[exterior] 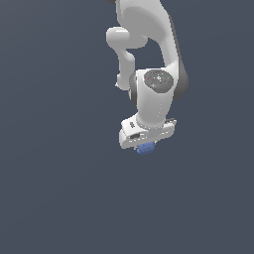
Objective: Pick up the object and move it to a goal position.
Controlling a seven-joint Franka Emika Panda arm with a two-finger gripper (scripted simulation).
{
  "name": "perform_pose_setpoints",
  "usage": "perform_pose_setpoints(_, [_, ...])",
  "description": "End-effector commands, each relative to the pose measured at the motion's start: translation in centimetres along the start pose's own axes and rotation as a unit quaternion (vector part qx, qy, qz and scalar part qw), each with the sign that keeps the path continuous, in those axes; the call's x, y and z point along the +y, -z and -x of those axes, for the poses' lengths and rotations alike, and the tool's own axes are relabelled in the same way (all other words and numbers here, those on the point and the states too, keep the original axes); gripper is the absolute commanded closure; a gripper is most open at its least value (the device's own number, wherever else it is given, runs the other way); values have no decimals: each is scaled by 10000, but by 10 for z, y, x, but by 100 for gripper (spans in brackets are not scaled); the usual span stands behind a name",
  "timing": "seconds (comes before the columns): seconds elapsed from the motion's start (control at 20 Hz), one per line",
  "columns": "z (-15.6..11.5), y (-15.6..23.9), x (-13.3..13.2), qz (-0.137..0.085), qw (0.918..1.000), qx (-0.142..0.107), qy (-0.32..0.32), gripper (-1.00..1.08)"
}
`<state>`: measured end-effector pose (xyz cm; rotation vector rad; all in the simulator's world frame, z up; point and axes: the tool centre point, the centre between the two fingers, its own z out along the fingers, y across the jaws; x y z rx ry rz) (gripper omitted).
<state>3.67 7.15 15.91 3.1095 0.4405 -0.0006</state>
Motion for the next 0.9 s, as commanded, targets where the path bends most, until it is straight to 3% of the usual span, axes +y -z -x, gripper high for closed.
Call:
perform_pose_setpoints(0.0, [8, 23, -9, 2, 10000, 1, 0, 108])
perform_pose_setpoints(0.45, [26, 83, -32, 2, 10000, 1, 0, 108])
perform_pose_setpoints(0.85, [31, 103, -39, -2, 10000, 2, 0, 108])
